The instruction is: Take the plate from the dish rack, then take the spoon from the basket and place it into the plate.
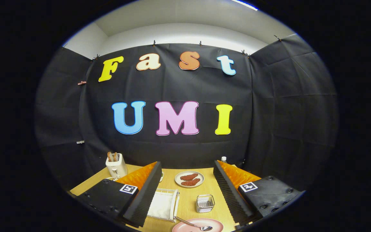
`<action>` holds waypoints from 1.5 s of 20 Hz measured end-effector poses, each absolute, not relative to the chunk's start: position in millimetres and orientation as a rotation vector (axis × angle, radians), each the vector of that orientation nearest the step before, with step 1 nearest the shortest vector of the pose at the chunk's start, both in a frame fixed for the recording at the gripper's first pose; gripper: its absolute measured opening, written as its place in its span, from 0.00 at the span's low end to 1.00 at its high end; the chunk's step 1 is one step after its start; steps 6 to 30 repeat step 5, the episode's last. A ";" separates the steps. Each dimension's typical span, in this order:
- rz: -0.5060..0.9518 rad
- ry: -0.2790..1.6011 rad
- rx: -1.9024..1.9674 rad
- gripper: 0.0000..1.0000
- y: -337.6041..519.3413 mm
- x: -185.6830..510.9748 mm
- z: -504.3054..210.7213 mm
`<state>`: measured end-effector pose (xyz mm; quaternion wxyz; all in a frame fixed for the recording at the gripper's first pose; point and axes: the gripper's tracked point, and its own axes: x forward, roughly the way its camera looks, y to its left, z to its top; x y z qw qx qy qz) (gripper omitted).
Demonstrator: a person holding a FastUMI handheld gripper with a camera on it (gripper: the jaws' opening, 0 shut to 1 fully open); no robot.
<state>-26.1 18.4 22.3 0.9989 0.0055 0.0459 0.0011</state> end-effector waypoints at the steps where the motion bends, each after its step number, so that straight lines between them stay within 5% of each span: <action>1: 0.003 0.093 0.009 0.99 18.3 -25.9 20.6; 30: 0.017 0.120 0.034 0.98 22.1 -24.3 14.7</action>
